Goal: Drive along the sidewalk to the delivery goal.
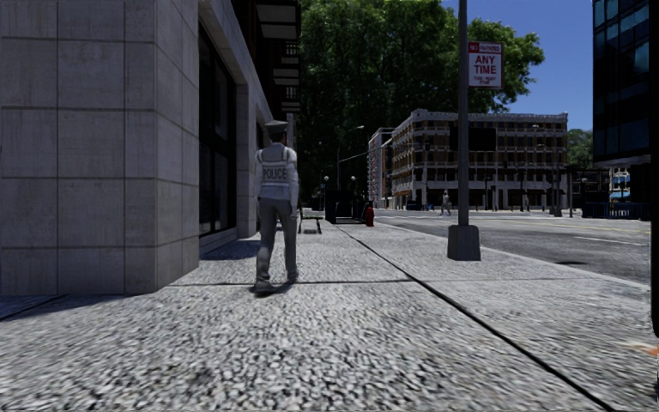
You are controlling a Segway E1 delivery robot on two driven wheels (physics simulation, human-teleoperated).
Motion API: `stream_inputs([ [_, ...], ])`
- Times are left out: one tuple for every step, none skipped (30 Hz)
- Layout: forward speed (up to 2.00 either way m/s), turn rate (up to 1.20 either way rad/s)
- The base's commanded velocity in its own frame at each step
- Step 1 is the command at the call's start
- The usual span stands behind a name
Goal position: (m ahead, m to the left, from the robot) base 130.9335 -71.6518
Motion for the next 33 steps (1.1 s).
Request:
stream_inputs([
  [2.00, -0.65],
  [2.00, -0.65],
  [2.00, -0.65],
  [2.00, -0.65],
  [2.00, -0.65],
  [2.00, -0.65],
  [2.00, -0.65],
  [2.00, -0.65],
  [2.00, -0.65],
  [2.00, -0.62],
  [2.00, -0.62],
  [2.00, -0.40],
  [2.00, 0.00],
  [2.00, 0.00],
  [2.00, 0.00],
  [2.00, 0.00],
  [2.00, 0.00],
  [1.99, 0.00],
  [1.99, 0.00],
  [1.87, 0.00],
  [1.79, 0.00],
  [1.67, 0.00],
  [1.67, 0.00],
  [1.60, 0.00],
  [1.55, 0.00],
  [1.45, 0.00],
  [1.45, 0.00],
  [1.37, 0.00],
  [1.35, 0.00],
  [1.34, 0.00],
  [1.33, 0.00],
  [1.33, 0.00],
  [1.28, 0.15],
])
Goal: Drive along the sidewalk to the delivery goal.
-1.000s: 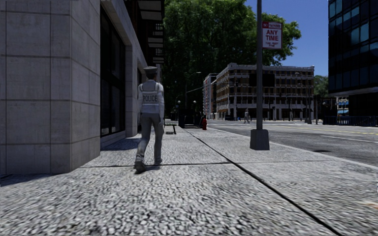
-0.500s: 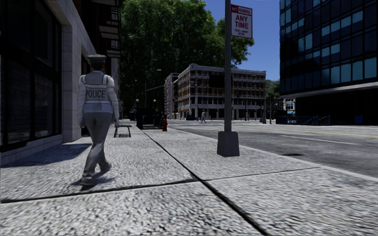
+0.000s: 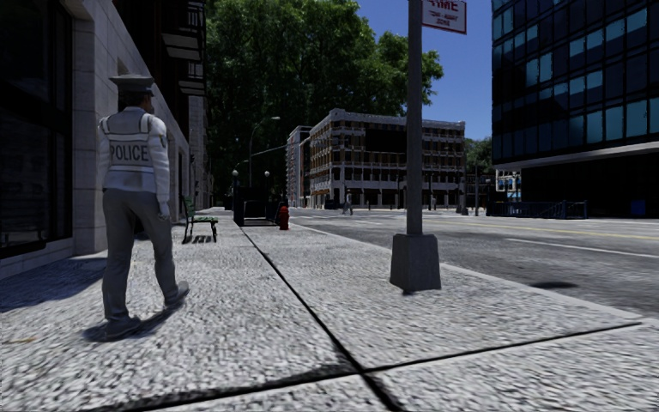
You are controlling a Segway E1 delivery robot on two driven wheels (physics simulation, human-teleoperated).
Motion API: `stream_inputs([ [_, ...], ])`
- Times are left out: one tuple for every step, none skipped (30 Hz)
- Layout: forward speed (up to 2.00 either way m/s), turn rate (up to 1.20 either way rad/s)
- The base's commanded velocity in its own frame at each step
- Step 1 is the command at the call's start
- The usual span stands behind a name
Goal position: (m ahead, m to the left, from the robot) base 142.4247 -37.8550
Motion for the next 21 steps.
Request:
stream_inputs([
  [1.20, 0.33],
  [1.14, 0.49],
  [1.14, 0.50],
  [1.14, 0.50],
  [1.14, 0.50],
  [1.26, 0.50],
  [1.39, 0.50],
  [1.44, 0.50],
  [1.44, 0.50],
  [1.45, 0.50],
  [1.45, 0.50],
  [1.45, 0.50],
  [1.46, 0.50],
  [1.46, 0.50],
  [1.46, 0.50],
  [1.46, 0.50],
  [1.47, 0.50],
  [1.47, 0.50],
  [1.50, 0.50],
  [1.55, 0.50],
  [1.60, 0.50],
])
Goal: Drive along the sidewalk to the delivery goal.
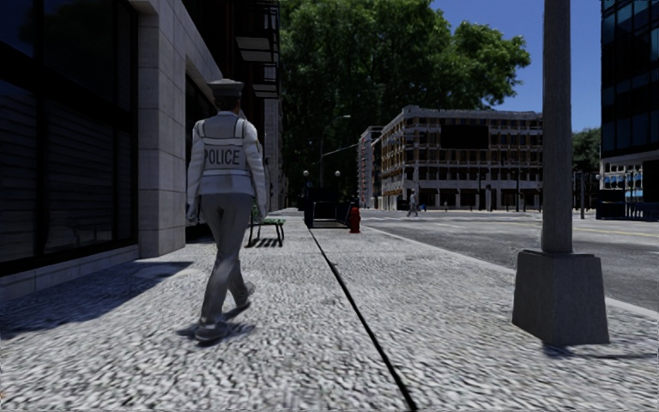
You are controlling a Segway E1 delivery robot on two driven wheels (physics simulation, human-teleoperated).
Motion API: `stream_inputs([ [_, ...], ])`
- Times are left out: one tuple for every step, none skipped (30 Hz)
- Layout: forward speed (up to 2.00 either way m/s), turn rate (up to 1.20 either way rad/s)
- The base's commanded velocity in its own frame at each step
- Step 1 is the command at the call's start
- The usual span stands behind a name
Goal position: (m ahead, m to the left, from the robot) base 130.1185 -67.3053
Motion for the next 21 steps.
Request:
stream_inputs([
  [1.60, 0.50],
  [1.68, 0.50],
  [1.73, 0.50],
  [1.75, 0.50],
  [1.75, 0.50],
  [1.76, 0.50],
  [1.76, 0.50],
  [1.76, 0.50],
  [1.76, 0.50],
  [1.76, 0.50],
  [1.76, 0.50],
  [1.76, 0.50],
  [1.76, 0.50],
  [1.76, 0.50],
  [1.76, 0.50],
  [1.76, 0.50],
  [1.76, 0.50],
  [1.76, 0.50],
  [1.73, 0.50],
  [1.70, 0.50],
  [1.69, 0.50],
])
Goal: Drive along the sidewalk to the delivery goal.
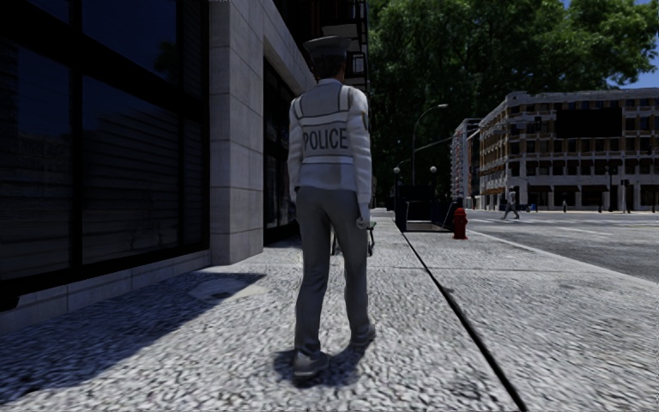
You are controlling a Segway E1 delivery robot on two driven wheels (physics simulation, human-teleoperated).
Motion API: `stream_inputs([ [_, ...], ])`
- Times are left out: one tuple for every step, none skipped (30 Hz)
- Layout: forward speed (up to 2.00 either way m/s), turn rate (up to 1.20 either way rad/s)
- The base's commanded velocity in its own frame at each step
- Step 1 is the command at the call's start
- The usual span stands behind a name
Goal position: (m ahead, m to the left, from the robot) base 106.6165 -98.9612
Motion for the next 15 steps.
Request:
stream_inputs([
  [1.68, 0.50],
  [1.68, 0.50],
  [1.68, 0.50],
  [1.68, 0.50],
  [1.68, 0.50],
  [1.68, 0.50],
  [1.68, 0.50],
  [1.68, 0.50],
  [1.68, 0.50],
  [1.68, 0.50],
  [1.68, 0.50],
  [1.68, 0.50],
  [1.68, 0.50],
  [1.68, 0.50],
  [1.66, 0.50],
])
